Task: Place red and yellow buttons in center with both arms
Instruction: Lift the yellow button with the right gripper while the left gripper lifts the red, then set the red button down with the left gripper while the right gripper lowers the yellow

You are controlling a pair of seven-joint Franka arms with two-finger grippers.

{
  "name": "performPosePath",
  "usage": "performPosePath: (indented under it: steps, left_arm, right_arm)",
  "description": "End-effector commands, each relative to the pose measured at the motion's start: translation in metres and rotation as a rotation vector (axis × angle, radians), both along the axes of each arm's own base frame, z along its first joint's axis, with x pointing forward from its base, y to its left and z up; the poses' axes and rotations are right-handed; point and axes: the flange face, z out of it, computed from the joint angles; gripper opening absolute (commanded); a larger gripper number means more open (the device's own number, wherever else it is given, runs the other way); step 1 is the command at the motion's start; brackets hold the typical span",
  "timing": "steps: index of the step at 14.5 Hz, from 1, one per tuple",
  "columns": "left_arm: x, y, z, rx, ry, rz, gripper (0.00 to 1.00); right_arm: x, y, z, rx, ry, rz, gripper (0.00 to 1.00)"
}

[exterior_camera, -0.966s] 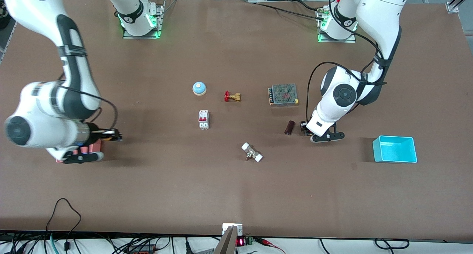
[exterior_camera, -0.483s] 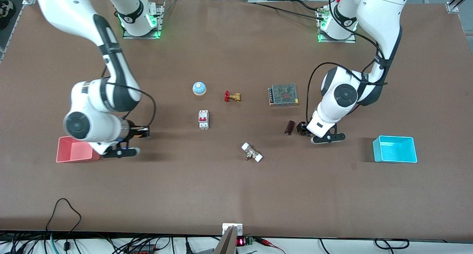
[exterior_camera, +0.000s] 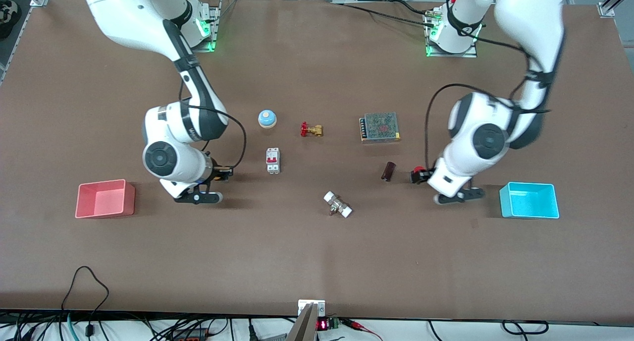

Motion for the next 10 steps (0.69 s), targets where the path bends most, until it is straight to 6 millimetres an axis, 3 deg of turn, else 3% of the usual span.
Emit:
performPosePath:
  steps: [1,6,10]
  left_arm:
    - [0.019,0.044,0.051,-0.009,0.031,-0.050,1.00]
    - [0.019,0.118,0.104,-0.048,0.047,-0.147,1.00]
    - [0.021,0.138,0.142,-0.053,0.062,-0.165,1.00]
  right_arm:
    - [-0.003,0.006,-0.010,-0.005,-0.008,-0.032,0.36]
    - [-0.006,0.014,-0.024,-0.015,-0.002,-0.042,0.37]
    - [-0.006,0.013,-0.026,-0.017,0.002,-0.043,0.43]
